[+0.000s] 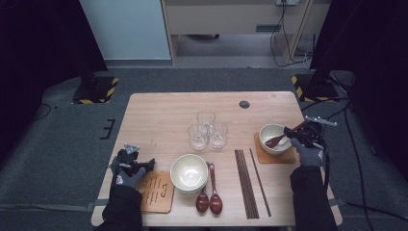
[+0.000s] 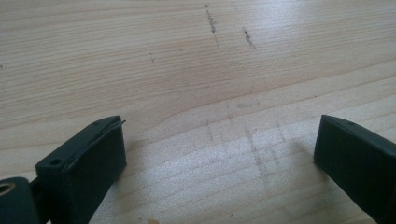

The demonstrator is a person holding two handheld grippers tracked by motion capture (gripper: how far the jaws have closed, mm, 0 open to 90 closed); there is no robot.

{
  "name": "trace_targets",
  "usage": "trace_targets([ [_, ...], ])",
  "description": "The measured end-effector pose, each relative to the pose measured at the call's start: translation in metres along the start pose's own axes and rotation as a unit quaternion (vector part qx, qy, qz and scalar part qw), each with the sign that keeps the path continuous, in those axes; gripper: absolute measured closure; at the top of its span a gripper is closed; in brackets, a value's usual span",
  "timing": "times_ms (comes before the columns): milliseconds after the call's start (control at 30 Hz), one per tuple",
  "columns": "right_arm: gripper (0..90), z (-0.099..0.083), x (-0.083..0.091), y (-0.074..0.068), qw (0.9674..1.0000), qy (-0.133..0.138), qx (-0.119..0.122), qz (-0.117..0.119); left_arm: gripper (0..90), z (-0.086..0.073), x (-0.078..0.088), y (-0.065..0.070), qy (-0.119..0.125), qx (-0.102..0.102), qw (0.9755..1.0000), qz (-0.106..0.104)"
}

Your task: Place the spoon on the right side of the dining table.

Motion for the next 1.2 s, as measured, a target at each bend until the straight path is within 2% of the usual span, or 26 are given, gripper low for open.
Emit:
trace_targets([
  [400,37.8,-0.011,-0.002,0.008,0.9999,-0.012,-0.01,0.003,0.3,0.0,-0.001,0.0,-0.002,-0.002,1.0,0.0],
  [833,34.8,-0.019,0.003,0.008,0.9997,-0.014,-0.019,0.011,0.0,0.0,-0.001,0.0,-0.003,-0.003,1.0,0.0],
  [1200,32.1,-0.026,0.009,0.004,0.9996,-0.013,-0.017,0.02,0.0,0.0,-0.001,0.0,-0.003,-0.002,1.0,0.0],
])
Point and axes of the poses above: each handheld gripper's, and its own axes: x roughly backward along the jaws, z roughly out of its top, y roughly to its right, the point moved 8 cm from there along -x, roughly forward along the jaws, and after that the axes turned 8 degrees about -y, right-handed, at the moved point
